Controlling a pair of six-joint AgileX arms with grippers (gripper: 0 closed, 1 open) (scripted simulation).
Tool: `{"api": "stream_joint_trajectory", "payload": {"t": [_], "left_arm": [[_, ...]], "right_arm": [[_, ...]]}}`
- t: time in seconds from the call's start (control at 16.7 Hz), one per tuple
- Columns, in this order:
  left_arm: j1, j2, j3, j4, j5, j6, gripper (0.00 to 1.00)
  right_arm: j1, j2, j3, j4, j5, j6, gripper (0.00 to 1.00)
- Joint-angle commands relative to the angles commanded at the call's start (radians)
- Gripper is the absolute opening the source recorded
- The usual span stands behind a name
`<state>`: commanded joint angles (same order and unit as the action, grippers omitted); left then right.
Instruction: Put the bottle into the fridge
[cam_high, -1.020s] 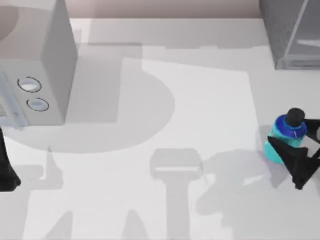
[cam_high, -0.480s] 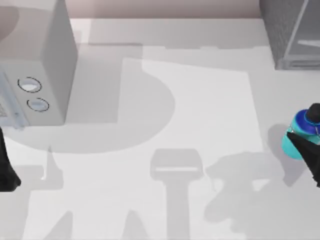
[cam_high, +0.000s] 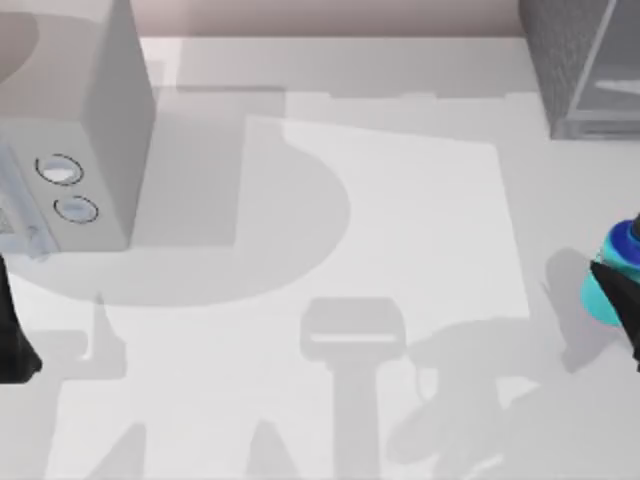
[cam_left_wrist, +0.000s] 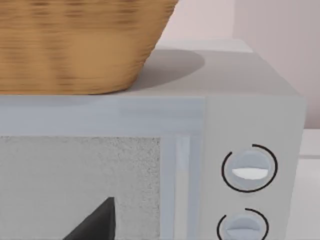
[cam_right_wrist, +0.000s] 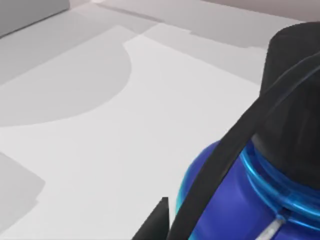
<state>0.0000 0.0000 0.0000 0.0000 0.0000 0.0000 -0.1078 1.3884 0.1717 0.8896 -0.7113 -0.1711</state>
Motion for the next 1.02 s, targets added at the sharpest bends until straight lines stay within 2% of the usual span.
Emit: {"api": "stream_joint_trajectory", "payload": {"t": [0.66, 0.84, 1.02], "left_arm": [[0.000, 0.000, 0.000, 0.000, 0.000, 0.000, 1.00], [0.000, 0.000, 0.000, 0.000, 0.000, 0.000, 1.00], [0.000, 0.000, 0.000, 0.000, 0.000, 0.000, 1.00]], "right_arm": [[0.073, -1.080, -0.137, -0.647, 0.515, 0.081, 0.01], [0.093, -1.275, -0.158, -0.792, 0.631, 0.130, 0.01], [0.106, -1.375, -0.170, -0.878, 0.701, 0.166, 0.01]]}}
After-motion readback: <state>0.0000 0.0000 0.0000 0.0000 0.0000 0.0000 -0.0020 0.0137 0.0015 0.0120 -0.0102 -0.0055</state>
